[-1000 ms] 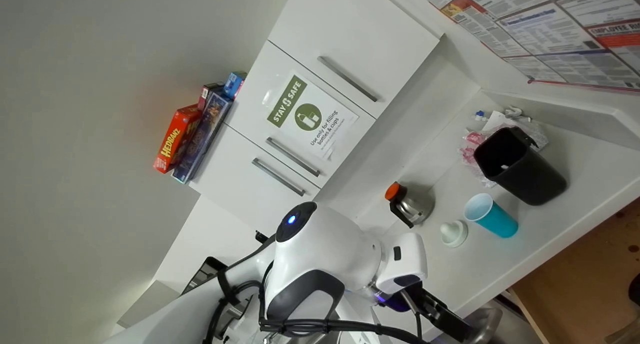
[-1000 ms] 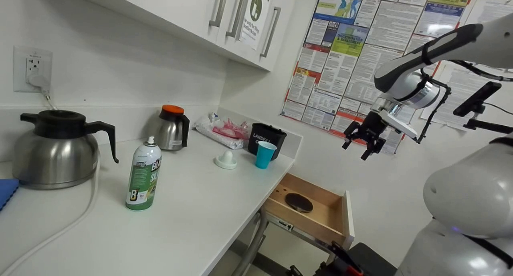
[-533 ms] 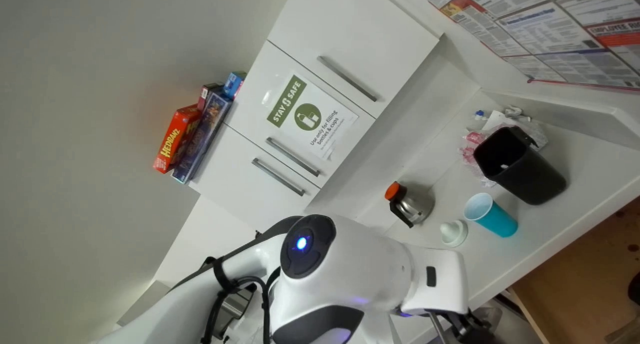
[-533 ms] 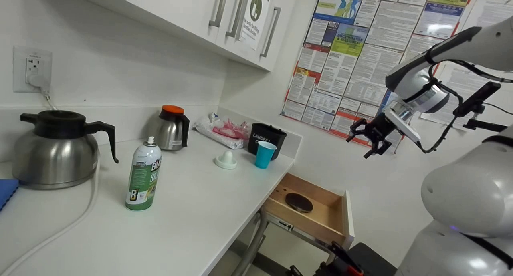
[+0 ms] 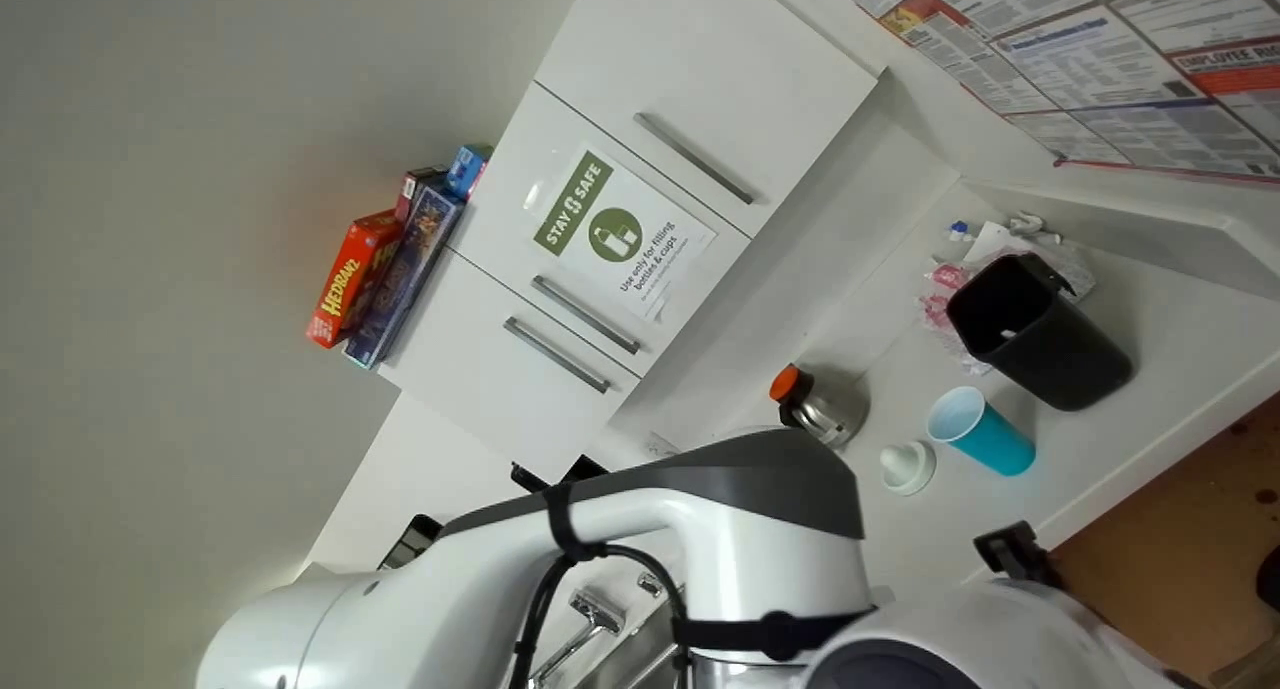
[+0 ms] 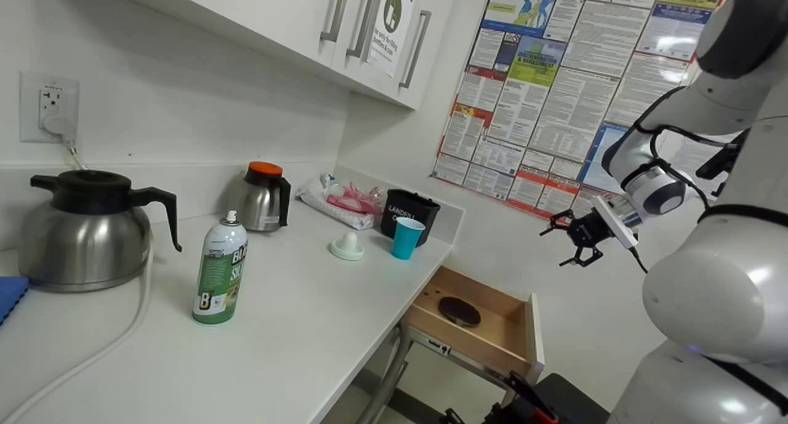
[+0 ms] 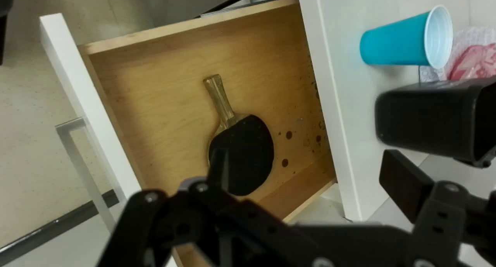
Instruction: Close the bottom drawer on the right
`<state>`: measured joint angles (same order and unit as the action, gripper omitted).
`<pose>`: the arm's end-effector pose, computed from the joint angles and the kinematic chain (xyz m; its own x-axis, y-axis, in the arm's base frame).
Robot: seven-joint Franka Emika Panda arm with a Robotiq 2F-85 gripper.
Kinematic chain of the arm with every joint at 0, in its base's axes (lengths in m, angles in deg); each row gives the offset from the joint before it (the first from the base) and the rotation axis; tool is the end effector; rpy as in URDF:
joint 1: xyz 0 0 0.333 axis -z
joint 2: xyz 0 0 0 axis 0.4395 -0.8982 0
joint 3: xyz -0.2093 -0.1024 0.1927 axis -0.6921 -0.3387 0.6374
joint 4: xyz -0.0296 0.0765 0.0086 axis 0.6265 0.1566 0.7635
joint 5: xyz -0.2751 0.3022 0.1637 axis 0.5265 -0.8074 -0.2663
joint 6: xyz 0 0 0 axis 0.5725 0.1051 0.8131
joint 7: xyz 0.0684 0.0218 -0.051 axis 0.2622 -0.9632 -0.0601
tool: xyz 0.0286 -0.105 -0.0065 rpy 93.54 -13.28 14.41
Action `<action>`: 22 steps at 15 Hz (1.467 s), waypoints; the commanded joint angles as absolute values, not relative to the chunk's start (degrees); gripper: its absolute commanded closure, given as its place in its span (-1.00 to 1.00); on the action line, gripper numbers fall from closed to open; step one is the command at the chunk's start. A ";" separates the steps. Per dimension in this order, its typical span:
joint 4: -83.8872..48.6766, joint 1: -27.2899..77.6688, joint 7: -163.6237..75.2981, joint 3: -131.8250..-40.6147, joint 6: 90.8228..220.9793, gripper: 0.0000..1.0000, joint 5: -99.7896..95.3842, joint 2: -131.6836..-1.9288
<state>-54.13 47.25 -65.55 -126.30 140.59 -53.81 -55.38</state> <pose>0.2633 -0.4818 0.2820 0.2532 -0.9527 -0.1680 -0.8032 -0.1103 -0.5854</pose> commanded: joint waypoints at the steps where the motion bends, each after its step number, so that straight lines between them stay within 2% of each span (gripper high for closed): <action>1: -45.89 54.40 -67.05 -123.25 131.66 -1.00 -63.75 -68.81; 3: -41.91 59.07 -66.52 -120.67 127.12 -1.00 -66.52 -74.42; 4: -40.02 61.39 -66.04 -119.45 124.90 -0.50 -67.15 -76.66; 6: -36.01 66.25 -65.66 -116.85 120.47 -0.31 -66.29 -80.46; 14: -25.21 81.15 -63.74 -107.96 115.22 0.93 -61.61 -89.61; 15: -24.24 82.61 -63.45 -107.12 115.23 1.00 -61.16 -90.82; 22: -18.04 88.35 -59.65 -101.29 116.80 1.00 -61.12 -100.11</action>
<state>-22.61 86.38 -63.20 -103.69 117.43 -61.59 -96.00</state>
